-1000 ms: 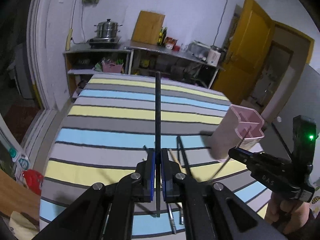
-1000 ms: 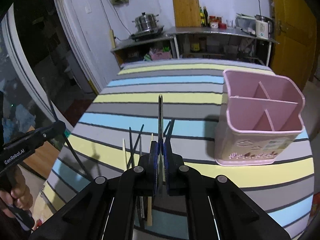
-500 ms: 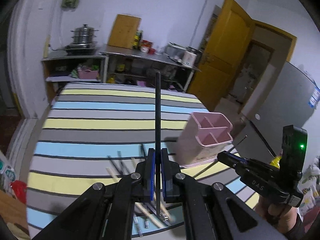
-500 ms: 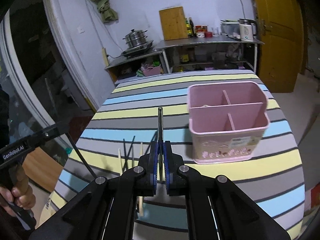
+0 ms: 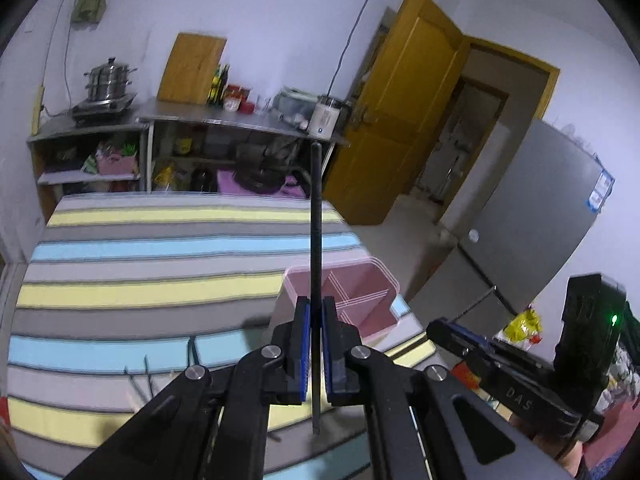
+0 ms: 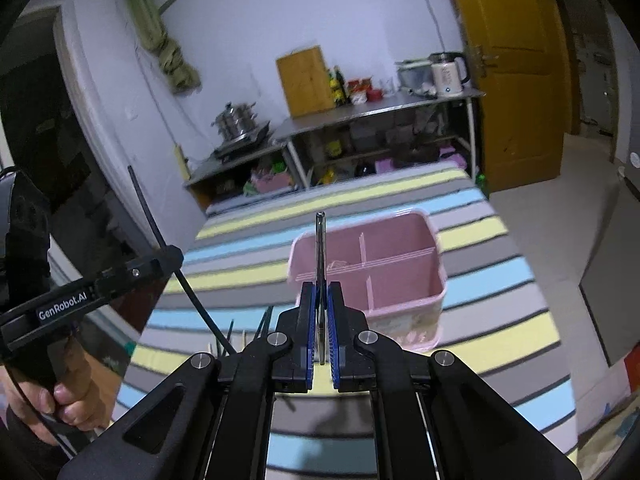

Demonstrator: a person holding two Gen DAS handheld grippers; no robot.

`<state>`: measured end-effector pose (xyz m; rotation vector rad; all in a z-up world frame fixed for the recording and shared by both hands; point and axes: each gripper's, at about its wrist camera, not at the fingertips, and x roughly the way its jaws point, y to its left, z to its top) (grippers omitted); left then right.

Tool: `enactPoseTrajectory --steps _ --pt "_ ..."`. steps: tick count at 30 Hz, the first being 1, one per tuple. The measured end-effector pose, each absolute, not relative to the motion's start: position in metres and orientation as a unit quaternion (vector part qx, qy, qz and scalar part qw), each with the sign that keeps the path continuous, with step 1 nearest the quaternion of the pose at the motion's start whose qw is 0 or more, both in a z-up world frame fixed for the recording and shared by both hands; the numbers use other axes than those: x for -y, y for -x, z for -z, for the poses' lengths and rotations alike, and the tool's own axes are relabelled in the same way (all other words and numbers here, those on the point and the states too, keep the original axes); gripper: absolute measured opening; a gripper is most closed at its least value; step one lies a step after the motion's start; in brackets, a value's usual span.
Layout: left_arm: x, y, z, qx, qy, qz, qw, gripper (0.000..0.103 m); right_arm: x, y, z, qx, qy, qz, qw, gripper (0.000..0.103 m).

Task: Organize utensils
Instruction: 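Carry both sticks over the pink caddy and open both tools to drop them, then move both open tools back to the chopstick pile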

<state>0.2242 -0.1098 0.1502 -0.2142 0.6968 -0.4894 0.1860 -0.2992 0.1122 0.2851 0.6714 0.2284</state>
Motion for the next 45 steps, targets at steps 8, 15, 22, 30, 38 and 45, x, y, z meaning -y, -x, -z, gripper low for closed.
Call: enactPoseTrajectory --steps 8,15,22,30,38,45 --pt "0.12 -0.262 -0.174 -0.302 0.124 0.232 0.916 0.005 0.319 -0.213 -0.133 -0.296 -0.161 -0.098 0.936 0.006" --pt "0.126 -0.289 -0.159 -0.301 0.131 0.224 0.918 0.005 0.32 -0.235 -0.116 -0.306 -0.171 -0.094 0.932 0.006" --pt "0.137 -0.296 -0.127 -0.315 0.119 0.22 0.916 0.005 0.318 -0.247 -0.084 -0.339 -0.175 -0.091 0.92 0.006" --pt "0.141 -0.3 -0.101 -0.343 0.108 0.211 0.909 0.008 0.317 -0.251 -0.059 -0.369 -0.174 -0.092 0.908 0.007" --pt "0.126 -0.287 -0.1 -0.342 0.117 0.211 0.908 0.015 0.322 -0.241 -0.067 -0.344 -0.179 -0.082 0.918 0.013" --pt "0.104 -0.255 -0.105 -0.325 0.128 0.217 0.912 0.023 0.325 -0.216 -0.08 -0.318 -0.179 -0.08 0.928 0.017"
